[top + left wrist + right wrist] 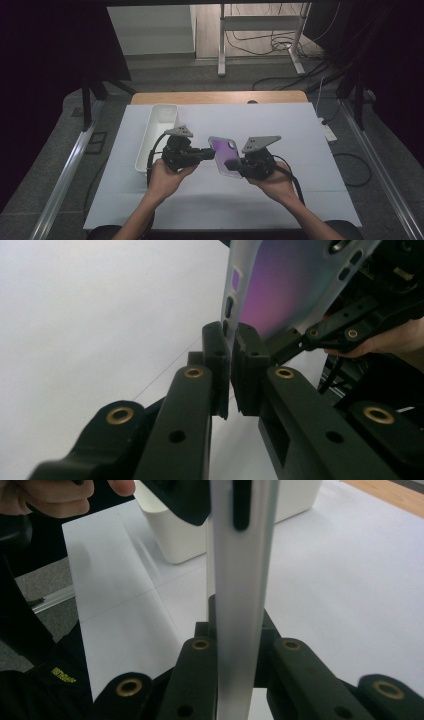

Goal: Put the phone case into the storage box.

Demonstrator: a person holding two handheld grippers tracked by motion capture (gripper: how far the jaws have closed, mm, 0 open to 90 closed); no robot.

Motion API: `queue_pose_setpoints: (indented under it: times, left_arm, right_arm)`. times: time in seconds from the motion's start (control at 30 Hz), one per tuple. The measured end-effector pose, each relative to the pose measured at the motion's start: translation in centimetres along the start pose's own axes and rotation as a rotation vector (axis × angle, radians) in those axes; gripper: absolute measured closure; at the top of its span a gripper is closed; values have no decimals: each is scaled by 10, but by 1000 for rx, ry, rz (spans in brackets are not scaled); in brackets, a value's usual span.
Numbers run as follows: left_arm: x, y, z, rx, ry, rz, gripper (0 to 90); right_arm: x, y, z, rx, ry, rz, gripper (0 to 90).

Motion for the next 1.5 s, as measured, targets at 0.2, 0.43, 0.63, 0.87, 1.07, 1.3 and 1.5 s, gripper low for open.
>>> queue_pose_setpoints:
  times: [0.2, 0.43, 0.63, 0.87, 1.07, 1.3, 1.5]
  left_arm:
    - [0, 0, 1, -20, 12, 40, 878]
    - [-1, 2, 3, -49, 24, 78, 879]
    - [-4, 4, 3, -59, 30, 95, 881]
    - [-7, 7, 2, -73, 31, 110, 882]
    - [-9, 8, 0, -103, 8, 137, 881]
    - [-6, 1, -1, -112, 4, 162, 881]
    - [-2, -5, 0, -105, 6, 178, 880]
  right_arm:
    - [-6, -7, -1, 6, -5, 15, 712]
    - [-8, -5, 0, -21, 8, 8, 546]
    - [-12, -4, -1, 5, 3, -9, 396]
    - [-17, -6, -1, 34, 14, -13, 266]
    - [-18, -7, -1, 26, 24, -14, 208]
    - [-15, -7, -3, 26, 4, -11, 109]
    - [-11, -3, -6, 15, -2, -21, 48]
Point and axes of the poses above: each handheld gripper's, and its own axes: x roughly backward along the jaws, z roughly out of its top, y roughly to its right, the point moved 8 cm from there along -x, roughly forward along the jaws, and after that the axes turned 13 degrees about y, right-handed, at the moved point
